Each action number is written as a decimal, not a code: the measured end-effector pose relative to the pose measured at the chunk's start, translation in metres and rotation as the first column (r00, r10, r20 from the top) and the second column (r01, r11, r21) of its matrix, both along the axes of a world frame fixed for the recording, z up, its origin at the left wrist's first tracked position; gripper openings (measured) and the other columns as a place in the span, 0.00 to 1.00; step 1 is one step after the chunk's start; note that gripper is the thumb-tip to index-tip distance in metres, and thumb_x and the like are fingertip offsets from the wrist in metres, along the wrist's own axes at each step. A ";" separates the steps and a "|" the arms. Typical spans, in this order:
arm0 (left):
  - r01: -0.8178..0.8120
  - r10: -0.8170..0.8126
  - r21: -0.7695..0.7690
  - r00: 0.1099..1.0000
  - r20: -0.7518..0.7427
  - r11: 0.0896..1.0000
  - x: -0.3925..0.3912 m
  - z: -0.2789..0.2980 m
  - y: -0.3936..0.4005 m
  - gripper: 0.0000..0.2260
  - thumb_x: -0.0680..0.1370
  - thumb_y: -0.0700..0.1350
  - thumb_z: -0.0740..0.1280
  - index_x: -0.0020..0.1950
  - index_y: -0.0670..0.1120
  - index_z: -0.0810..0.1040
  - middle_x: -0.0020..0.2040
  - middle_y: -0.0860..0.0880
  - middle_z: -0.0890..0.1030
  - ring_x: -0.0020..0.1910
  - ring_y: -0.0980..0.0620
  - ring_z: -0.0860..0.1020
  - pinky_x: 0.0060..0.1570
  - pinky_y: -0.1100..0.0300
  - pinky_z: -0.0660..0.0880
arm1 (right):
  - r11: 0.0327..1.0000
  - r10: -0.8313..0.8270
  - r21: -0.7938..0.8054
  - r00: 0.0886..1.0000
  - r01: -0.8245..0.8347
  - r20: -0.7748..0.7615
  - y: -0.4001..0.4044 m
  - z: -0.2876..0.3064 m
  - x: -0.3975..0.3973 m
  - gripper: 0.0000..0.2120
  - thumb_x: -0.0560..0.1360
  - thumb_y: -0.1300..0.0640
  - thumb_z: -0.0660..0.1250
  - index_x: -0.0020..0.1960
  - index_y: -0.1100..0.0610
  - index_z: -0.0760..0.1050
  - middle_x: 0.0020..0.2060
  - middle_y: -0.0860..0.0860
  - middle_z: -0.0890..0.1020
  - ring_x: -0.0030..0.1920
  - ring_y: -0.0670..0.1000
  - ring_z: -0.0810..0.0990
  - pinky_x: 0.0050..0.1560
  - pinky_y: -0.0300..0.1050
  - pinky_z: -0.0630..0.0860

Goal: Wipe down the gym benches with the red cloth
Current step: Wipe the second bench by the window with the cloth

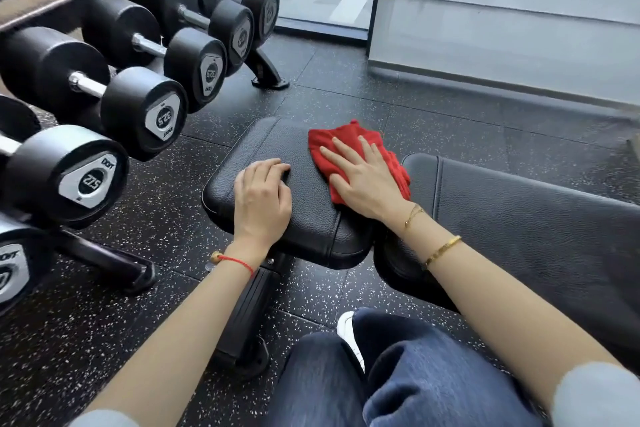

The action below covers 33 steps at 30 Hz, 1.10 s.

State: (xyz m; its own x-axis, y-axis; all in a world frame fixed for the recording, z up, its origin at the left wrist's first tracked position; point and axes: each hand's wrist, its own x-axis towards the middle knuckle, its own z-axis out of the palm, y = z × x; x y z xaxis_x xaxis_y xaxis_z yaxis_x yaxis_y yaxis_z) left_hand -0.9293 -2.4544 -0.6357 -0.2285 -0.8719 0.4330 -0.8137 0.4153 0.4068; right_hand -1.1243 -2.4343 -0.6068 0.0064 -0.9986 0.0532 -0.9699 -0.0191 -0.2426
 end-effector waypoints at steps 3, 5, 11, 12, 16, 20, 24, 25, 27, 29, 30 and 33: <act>-0.003 0.003 -0.014 1.000 -0.011 1.000 -0.001 -0.002 0.000 0.16 0.76 0.41 0.60 0.61 0.45 0.80 0.63 0.48 0.79 0.65 0.46 0.73 0.69 0.48 0.63 | 0.989 0.147 -0.011 0.989 -0.147 -0.008 0.038 -0.001 0.005 0.27 0.80 0.47 0.57 0.78 0.40 0.55 0.79 0.42 0.55 0.79 0.59 0.46 0.78 0.55 0.40; -0.003 0.003 -0.016 1.000 -0.013 1.000 0.000 -0.003 0.000 0.16 0.76 0.41 0.60 0.61 0.45 0.80 0.63 0.48 0.79 0.65 0.46 0.74 0.69 0.47 0.64 | 0.980 0.200 -0.003 0.979 -0.200 -0.031 0.065 -0.003 -0.003 0.28 0.79 0.46 0.57 0.78 0.39 0.54 0.79 0.41 0.54 0.79 0.59 0.47 0.78 0.56 0.42; 0.008 -0.008 -0.010 1.000 -0.010 1.000 0.000 -0.003 0.002 0.16 0.76 0.42 0.60 0.62 0.45 0.79 0.64 0.48 0.78 0.66 0.46 0.72 0.70 0.48 0.63 | 0.994 -0.111 -0.004 0.986 0.111 -0.125 0.062 -0.002 -0.056 0.27 0.81 0.45 0.55 0.78 0.40 0.53 0.79 0.43 0.54 0.79 0.60 0.49 0.78 0.56 0.43; 0.008 -0.008 -0.010 1.000 -0.011 1.000 0.000 -0.003 0.002 0.16 0.76 0.42 0.60 0.62 0.45 0.79 0.64 0.48 0.78 0.66 0.46 0.72 0.70 0.48 0.62 | 0.986 -0.165 -0.003 0.978 0.166 -0.126 0.050 0.000 -0.058 0.27 0.81 0.45 0.55 0.78 0.40 0.53 0.79 0.44 0.54 0.79 0.61 0.49 0.78 0.56 0.43; 0.011 -0.012 -0.005 1.000 -0.016 1.000 0.000 -0.002 0.003 0.16 0.76 0.42 0.60 0.62 0.45 0.79 0.64 0.48 0.79 0.66 0.46 0.73 0.70 0.47 0.63 | 0.983 -0.182 0.023 0.982 0.184 -0.057 0.019 0.003 -0.034 0.26 0.81 0.46 0.54 0.78 0.41 0.53 0.79 0.45 0.53 0.78 0.62 0.49 0.78 0.57 0.41; 0.010 -0.010 -0.010 1.000 -0.016 1.000 0.001 -0.002 0.002 0.17 0.76 0.43 0.60 0.62 0.45 0.79 0.64 0.48 0.79 0.66 0.46 0.73 0.70 0.48 0.63 | 1.000 0.022 0.000 1.000 -0.022 0.008 0.053 0.002 -0.007 0.27 0.80 0.49 0.57 0.78 0.41 0.55 0.79 0.43 0.55 0.79 0.60 0.47 0.78 0.56 0.42; 0.024 -0.024 -0.017 1.000 -0.008 1.000 0.002 -0.001 0.001 0.16 0.76 0.43 0.60 0.61 0.45 0.79 0.64 0.47 0.79 0.66 0.46 0.73 0.70 0.48 0.63 | 0.989 0.146 0.014 0.987 -0.146 -0.067 0.103 0.002 -0.024 0.28 0.79 0.46 0.57 0.78 0.39 0.54 0.78 0.41 0.56 0.79 0.57 0.51 0.78 0.56 0.46; 0.024 -0.025 -0.016 1.000 -0.008 1.000 0.004 -0.002 0.001 0.16 0.76 0.43 0.61 0.62 0.45 0.79 0.64 0.47 0.79 0.66 0.45 0.73 0.70 0.47 0.63 | 0.992 0.126 0.009 0.989 -0.126 -0.082 0.110 0.002 -0.033 0.28 0.79 0.44 0.57 0.78 0.39 0.54 0.78 0.41 0.57 0.79 0.56 0.52 0.78 0.57 0.47; 0.031 -0.031 -0.012 0.999 -0.011 0.999 0.003 -0.001 0.002 0.16 0.76 0.43 0.61 0.62 0.44 0.79 0.64 0.47 0.79 0.66 0.45 0.73 0.70 0.47 0.64 | 1.000 0.025 -0.008 0.996 -0.026 -0.083 0.118 0.001 -0.054 0.26 0.80 0.44 0.57 0.77 0.41 0.57 0.77 0.42 0.60 0.79 0.55 0.53 0.77 0.57 0.49; 0.037 -0.037 -0.006 0.999 -0.005 0.999 0.003 0.000 0.004 0.17 0.76 0.44 0.61 0.62 0.44 0.79 0.64 0.46 0.79 0.66 0.45 0.73 0.69 0.47 0.64 | 0.996 -0.089 -0.020 0.990 0.088 -0.106 0.111 0.001 -0.073 0.26 0.81 0.45 0.57 0.77 0.43 0.58 0.78 0.44 0.59 0.79 0.55 0.53 0.77 0.55 0.48; 0.038 -0.038 -0.007 0.999 -0.003 0.999 0.003 0.000 0.004 0.17 0.76 0.44 0.61 0.63 0.44 0.79 0.64 0.46 0.79 0.66 0.45 0.73 0.69 0.47 0.64 | 0.990 -0.141 -0.026 0.982 0.139 -0.125 0.102 0.001 -0.079 0.26 0.81 0.45 0.57 0.78 0.44 0.57 0.78 0.45 0.59 0.79 0.54 0.53 0.78 0.54 0.46; 0.026 -0.026 -0.004 1.000 -0.006 1.000 0.003 0.000 0.005 0.16 0.76 0.43 0.63 0.63 0.44 0.79 0.65 0.46 0.78 0.66 0.45 0.73 0.69 0.48 0.64 | 0.964 -0.266 -0.037 0.959 0.264 -0.101 0.072 0.002 -0.072 0.25 0.82 0.45 0.54 0.78 0.45 0.57 0.78 0.46 0.58 0.79 0.55 0.51 0.78 0.53 0.43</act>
